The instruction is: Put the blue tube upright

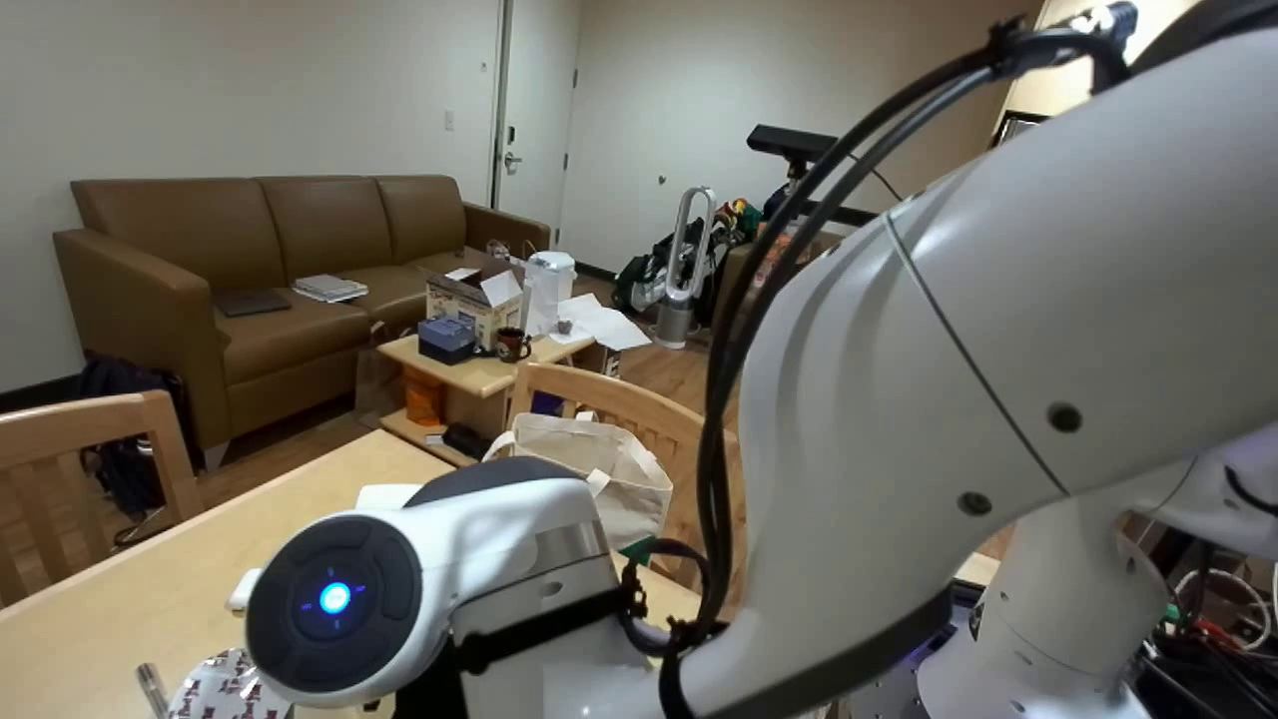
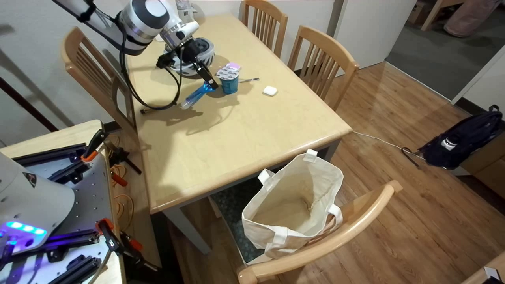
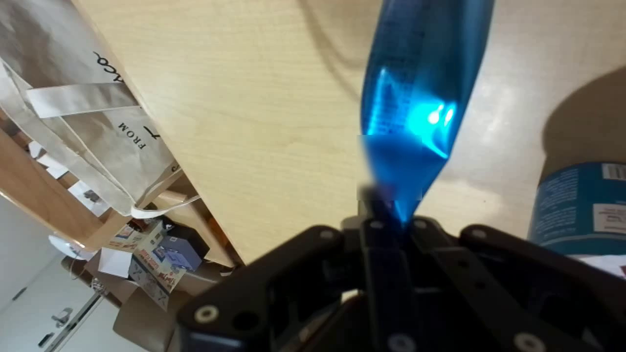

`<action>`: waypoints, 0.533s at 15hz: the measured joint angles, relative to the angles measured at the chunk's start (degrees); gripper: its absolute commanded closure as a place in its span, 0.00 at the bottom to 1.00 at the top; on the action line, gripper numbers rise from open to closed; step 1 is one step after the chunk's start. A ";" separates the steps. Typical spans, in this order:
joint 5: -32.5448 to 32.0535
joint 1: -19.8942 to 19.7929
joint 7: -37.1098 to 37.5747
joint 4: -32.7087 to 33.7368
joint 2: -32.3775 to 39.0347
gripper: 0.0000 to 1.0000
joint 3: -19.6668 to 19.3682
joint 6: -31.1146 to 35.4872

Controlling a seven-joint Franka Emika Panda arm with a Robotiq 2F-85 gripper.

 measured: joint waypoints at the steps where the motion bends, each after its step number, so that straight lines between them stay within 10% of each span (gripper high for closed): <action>1: -1.11 0.05 0.75 0.55 0.07 1.00 -0.01 -1.43; 8: -9.23 4.47 11.53 1.57 3.39 1.00 1.12 -8.66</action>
